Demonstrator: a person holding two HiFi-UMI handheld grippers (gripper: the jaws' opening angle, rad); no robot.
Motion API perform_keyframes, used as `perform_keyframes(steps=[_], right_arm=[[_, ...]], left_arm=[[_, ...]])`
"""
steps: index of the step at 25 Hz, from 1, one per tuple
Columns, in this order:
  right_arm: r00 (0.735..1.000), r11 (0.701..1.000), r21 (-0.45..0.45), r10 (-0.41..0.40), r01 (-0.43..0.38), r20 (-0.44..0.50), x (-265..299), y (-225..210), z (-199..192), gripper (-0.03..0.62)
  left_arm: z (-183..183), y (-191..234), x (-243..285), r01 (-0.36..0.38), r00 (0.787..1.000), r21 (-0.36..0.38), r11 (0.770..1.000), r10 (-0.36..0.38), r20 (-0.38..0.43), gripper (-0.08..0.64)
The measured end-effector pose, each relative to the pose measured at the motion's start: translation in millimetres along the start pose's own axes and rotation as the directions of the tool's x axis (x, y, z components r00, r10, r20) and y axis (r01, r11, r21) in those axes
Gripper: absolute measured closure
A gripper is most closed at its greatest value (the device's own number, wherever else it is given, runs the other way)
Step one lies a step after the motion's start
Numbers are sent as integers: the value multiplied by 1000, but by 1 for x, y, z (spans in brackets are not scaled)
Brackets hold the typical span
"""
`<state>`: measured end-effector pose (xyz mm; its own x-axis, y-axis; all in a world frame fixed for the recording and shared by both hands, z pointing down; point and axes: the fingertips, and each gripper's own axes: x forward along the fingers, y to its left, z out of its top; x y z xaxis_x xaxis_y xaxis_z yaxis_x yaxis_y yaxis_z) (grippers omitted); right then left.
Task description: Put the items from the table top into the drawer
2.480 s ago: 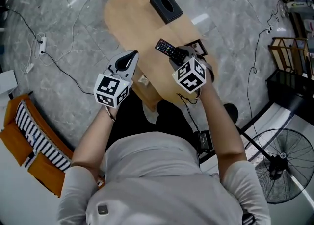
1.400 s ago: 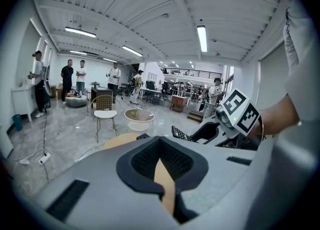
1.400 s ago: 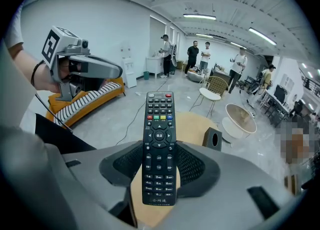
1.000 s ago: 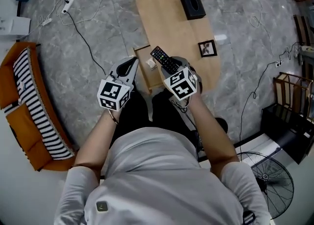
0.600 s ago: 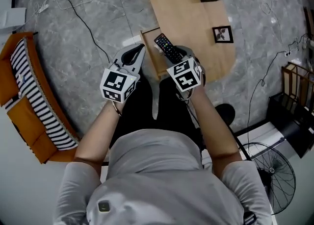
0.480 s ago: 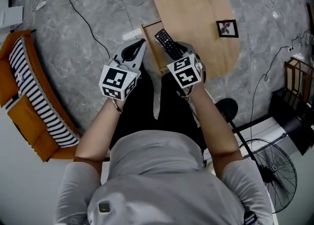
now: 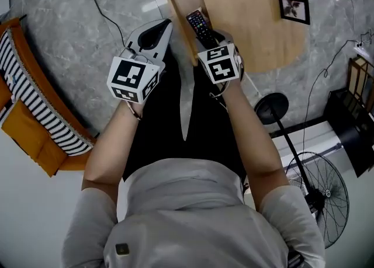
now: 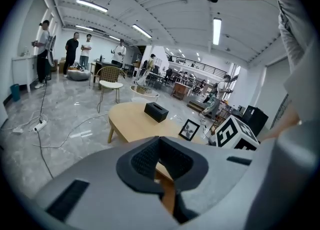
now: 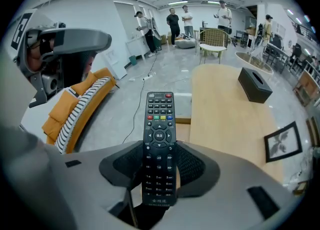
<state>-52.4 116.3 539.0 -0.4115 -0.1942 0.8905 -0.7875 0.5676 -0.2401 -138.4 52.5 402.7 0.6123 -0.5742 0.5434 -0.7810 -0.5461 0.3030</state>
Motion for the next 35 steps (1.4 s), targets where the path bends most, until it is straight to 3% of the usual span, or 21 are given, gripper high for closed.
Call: perform_keyframes(steps=[9,19,35], right_arm=[[998,994,106,18,-12,-56,86,-4,-47,373],[994,980,197,29,-9,-101,162,-16,-79,373],[980,982,186,16,21,-196,233,-22,-118,374]], left_arm=[[-71,22,37,24,997,-26,999,-26,-73,551],[-109,45,73,51,993,-37,998,-54,-109,551],[-155,74,86,44,989,-65,997,-52,-136,551]])
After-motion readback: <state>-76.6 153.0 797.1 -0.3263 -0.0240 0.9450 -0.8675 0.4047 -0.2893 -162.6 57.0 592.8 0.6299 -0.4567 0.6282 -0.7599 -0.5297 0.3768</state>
